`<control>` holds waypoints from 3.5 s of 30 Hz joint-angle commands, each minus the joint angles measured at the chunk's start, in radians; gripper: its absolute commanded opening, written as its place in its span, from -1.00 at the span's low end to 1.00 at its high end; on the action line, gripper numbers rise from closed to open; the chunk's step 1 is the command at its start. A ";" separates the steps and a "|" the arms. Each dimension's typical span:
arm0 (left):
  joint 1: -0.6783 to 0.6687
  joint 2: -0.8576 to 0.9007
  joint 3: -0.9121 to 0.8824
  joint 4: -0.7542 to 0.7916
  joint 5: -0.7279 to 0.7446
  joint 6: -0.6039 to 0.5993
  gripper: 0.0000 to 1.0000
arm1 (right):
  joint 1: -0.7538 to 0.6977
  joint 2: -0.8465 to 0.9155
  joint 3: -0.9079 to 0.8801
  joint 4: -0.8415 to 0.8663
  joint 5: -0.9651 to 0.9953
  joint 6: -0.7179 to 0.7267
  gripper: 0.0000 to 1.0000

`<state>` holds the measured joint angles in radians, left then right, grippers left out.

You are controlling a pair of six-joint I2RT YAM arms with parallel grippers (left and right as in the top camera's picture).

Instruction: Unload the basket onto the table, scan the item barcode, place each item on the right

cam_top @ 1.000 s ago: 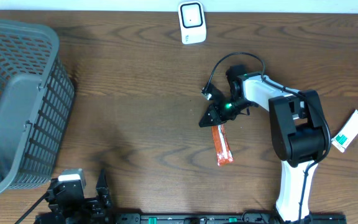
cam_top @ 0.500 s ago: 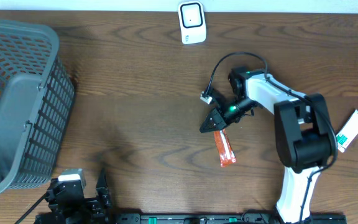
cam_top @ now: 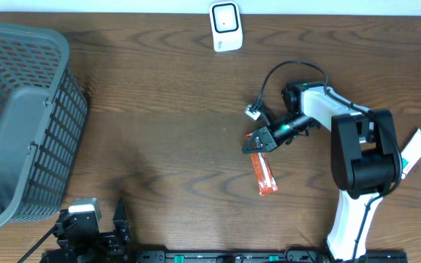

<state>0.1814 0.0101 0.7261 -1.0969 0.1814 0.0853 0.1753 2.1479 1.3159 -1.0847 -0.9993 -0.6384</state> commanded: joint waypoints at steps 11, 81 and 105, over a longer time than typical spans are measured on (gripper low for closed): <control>-0.003 -0.006 0.002 -0.001 0.006 -0.001 0.68 | -0.058 0.337 0.026 0.095 0.007 0.043 -0.98; -0.003 -0.006 0.002 -0.001 0.006 -0.001 0.68 | -0.079 -0.335 -0.149 0.047 0.147 0.319 -0.98; -0.003 -0.006 0.002 -0.001 0.006 -0.001 0.68 | -0.077 -0.159 -0.149 -0.002 0.157 0.211 -0.25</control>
<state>0.1814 0.0101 0.7261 -1.0969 0.1814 0.0853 0.1009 2.0350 1.1675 -1.0534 -0.8322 -0.3805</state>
